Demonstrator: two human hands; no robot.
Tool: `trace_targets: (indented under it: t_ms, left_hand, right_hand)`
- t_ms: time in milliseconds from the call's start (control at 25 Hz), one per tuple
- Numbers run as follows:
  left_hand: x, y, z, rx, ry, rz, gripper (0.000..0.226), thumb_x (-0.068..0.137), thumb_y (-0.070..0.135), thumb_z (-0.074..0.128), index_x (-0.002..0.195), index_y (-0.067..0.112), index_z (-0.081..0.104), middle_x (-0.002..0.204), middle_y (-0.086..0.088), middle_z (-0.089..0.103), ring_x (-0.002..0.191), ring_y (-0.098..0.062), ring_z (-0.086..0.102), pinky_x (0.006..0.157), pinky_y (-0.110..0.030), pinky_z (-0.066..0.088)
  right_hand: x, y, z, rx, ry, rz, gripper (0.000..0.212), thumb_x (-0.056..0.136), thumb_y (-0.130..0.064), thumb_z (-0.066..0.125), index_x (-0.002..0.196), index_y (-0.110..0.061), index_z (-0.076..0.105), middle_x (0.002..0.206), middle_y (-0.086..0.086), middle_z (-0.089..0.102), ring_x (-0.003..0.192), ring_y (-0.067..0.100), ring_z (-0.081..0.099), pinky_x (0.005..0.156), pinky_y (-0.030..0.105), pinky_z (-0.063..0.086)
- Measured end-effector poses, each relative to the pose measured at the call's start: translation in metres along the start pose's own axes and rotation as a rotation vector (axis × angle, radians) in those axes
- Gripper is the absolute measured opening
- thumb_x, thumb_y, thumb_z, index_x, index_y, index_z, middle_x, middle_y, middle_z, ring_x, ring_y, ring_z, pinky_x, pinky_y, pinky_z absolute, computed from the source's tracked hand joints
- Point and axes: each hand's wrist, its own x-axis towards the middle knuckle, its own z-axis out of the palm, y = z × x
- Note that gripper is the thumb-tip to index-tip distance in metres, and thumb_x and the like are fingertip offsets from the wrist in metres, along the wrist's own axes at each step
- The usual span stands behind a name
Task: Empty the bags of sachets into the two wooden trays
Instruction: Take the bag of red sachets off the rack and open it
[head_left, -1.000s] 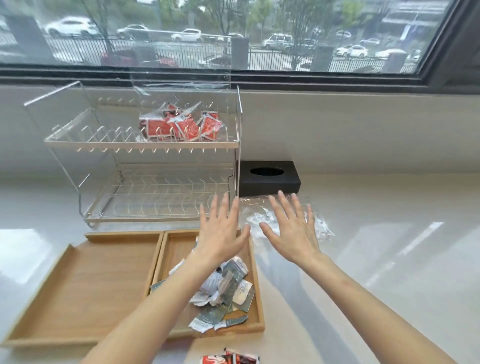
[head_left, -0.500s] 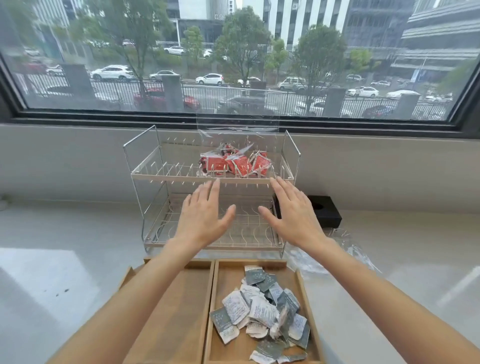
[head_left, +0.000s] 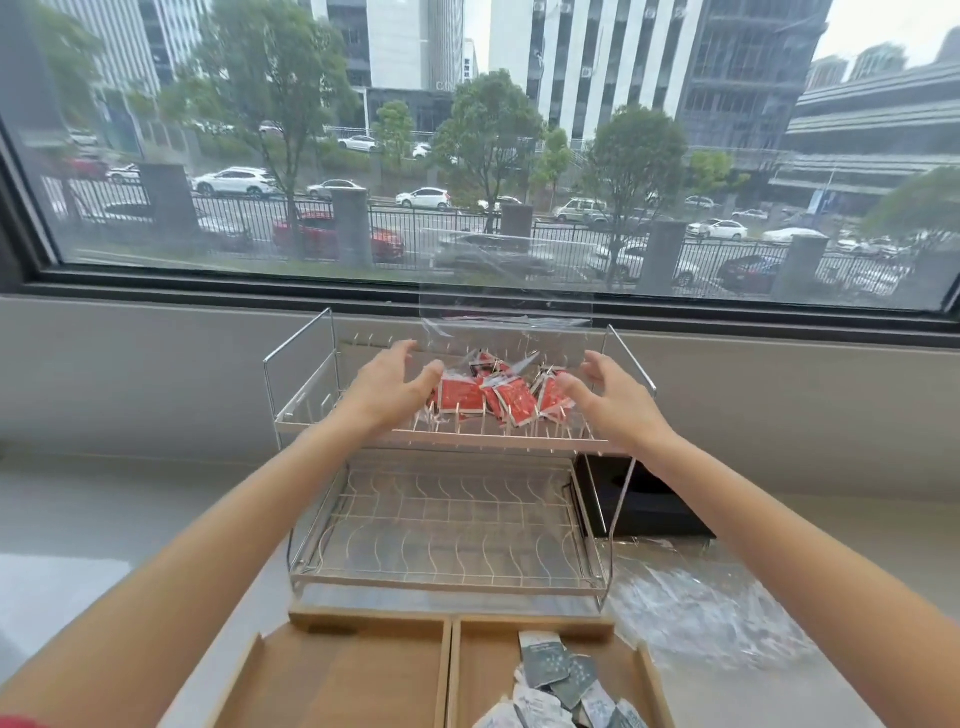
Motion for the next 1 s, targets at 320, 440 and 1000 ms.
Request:
trace_targets:
  t_ms: [320, 440, 1000]
  left_hand:
    - [0.078, -0.032, 0.023, -0.013, -0.098, -0.192, 0.065, 0.091, 0.045, 0.037, 0.142, 0.008, 0.019, 0.150, -0.013, 0.029, 0.136, -0.030, 0.030, 0.108, -0.041, 0.027]
    - [0.099, -0.040, 0.036, 0.030, -0.129, -0.221, 0.073, 0.089, 0.048, 0.039, 0.143, 0.006, 0.014, 0.152, -0.014, 0.024, 0.138, -0.031, 0.027, 0.110, -0.042, 0.025]
    - [0.125, -0.039, 0.044, -0.359, 0.101, -0.200, 0.018, 0.088, 0.018, 0.054, 0.101, 0.006, 0.059, 0.106, -0.015, 0.065, 0.092, -0.019, 0.056, 0.091, -0.036, 0.045]
  right_hand:
    - [0.082, 0.021, 0.026, -0.010, -0.073, 0.265, 0.073, 0.092, -0.036, 0.046, 0.144, -0.003, 0.008, 0.153, 0.016, 0.020, 0.137, 0.032, 0.030, 0.107, 0.041, 0.031]
    - [0.104, 0.029, 0.034, 0.011, -0.043, 0.324, 0.077, 0.092, -0.032, 0.047, 0.144, 0.000, 0.000, 0.154, 0.019, 0.014, 0.136, 0.035, 0.029, 0.106, 0.042, 0.032]
    - [0.126, 0.042, 0.039, 0.063, 0.159, 0.170, 0.028, 0.088, -0.019, 0.055, 0.112, -0.005, 0.051, 0.094, 0.004, 0.055, 0.089, 0.019, 0.048, 0.077, 0.030, 0.040]
